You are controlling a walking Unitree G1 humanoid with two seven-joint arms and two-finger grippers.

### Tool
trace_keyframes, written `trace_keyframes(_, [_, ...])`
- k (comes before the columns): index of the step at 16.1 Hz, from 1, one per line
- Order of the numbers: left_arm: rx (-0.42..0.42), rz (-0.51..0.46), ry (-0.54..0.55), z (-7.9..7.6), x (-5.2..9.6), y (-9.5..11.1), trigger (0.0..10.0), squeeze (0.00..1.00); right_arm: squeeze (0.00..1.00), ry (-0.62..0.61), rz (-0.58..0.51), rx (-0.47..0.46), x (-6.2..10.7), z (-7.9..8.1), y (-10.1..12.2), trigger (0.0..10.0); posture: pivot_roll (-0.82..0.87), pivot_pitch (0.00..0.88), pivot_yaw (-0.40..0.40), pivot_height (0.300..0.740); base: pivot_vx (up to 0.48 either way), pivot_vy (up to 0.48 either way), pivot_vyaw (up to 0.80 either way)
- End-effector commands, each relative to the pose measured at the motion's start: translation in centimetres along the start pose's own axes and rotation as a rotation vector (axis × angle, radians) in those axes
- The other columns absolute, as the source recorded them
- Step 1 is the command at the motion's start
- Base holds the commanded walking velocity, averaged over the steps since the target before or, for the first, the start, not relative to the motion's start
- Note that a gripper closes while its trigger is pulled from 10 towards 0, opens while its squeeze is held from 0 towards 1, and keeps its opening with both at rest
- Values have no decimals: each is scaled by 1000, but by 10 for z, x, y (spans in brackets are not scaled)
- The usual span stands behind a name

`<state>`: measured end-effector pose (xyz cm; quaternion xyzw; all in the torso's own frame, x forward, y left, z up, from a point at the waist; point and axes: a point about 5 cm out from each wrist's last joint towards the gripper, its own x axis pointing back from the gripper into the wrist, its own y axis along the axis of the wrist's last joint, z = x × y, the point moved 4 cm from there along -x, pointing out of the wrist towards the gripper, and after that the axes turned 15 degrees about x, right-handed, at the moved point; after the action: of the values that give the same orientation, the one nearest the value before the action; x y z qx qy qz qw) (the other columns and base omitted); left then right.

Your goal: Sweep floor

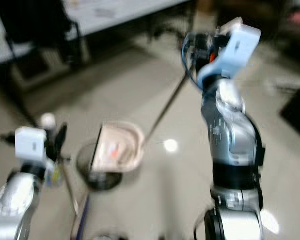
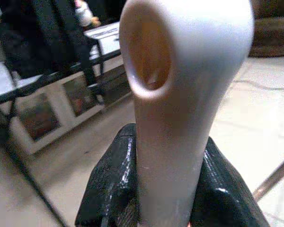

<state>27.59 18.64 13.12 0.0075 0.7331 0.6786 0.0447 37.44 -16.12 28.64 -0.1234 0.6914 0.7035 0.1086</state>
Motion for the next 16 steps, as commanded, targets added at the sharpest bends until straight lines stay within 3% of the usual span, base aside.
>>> trace_keyframes(1, [-8,-30,-24,-7,-2,9,10000,0,0,-62,-49,8,0,-16,13,10000,34,70,38,740,420,0,0])
trace_keyframes(3, [-10,-23,-27,-7,-2,8,10000,0,0,-78,-45,7,1,-20,12,10000,35,70,39,740,382,0,0])
trace_keyframes(9, [-4,4,-21,-5,0,4,10000,0,0,-93,-46,-33,2,-25,10,10000,43,70,38,740,0,0,0])
trace_keyframes(13, [-5,12,-20,-4,-1,3,10000,0,0,-40,-103,9,-3,-9,14,10000,46,72,40,740,0,0,0])
trace_keyframes(16, [-5,16,-24,-5,-1,3,10000,0,0,21,-153,27,-8,14,12,10000,51,71,40,740,0,0,0])
